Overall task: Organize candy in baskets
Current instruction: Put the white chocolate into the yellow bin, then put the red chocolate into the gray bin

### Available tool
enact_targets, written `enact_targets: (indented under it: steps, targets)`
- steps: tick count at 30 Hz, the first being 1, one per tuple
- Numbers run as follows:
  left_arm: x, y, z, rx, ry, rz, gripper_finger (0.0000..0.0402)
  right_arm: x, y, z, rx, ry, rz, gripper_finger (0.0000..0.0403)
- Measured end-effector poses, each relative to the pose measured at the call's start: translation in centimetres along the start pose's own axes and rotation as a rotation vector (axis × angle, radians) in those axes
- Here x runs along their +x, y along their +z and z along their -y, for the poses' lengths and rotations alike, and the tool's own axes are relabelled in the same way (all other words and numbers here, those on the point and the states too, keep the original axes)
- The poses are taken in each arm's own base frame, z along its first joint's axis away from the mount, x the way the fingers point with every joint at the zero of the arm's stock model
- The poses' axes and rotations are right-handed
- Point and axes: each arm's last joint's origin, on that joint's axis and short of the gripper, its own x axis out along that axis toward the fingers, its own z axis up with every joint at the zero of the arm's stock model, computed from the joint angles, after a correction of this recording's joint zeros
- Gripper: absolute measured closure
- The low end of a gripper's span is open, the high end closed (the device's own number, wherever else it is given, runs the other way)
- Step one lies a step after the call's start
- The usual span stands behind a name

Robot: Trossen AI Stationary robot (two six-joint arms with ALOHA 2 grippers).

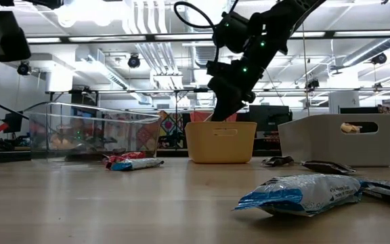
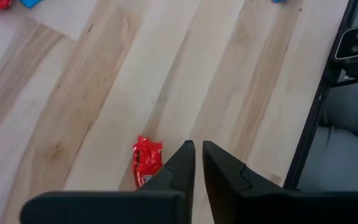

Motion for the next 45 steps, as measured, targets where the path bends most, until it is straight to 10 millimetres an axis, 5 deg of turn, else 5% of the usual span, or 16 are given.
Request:
enact_targets:
  steps: [20, 32, 38, 45]
  targets:
    - [0.0, -0.1, 0.0, -0.006, 0.003, 0.001, 0.0224, 0.0, 0.1, 0.0, -0.018, 0.014, 0.006, 0.0324]
    - [-0.1, -0.6, 0.3, 0.005, 0.005, 0.014, 0.0202, 0.0, 0.1, 0.0, 0.054, 0.017, 0.005, 0.0146]
    - [0.5, -1.6, 0.7, -0.032, 0.018, -0.008, 0.0202, -0.4, 0.3, 0.0, 0.058, 0.025, 0.017, 0.0133]
    - [3.6, -2.6, 0.9, -0.028, 0.121, -0.052, 0.0202, -1.1, 0.5, -0.3, 0.055, 0.037, 0.037, 0.0135]
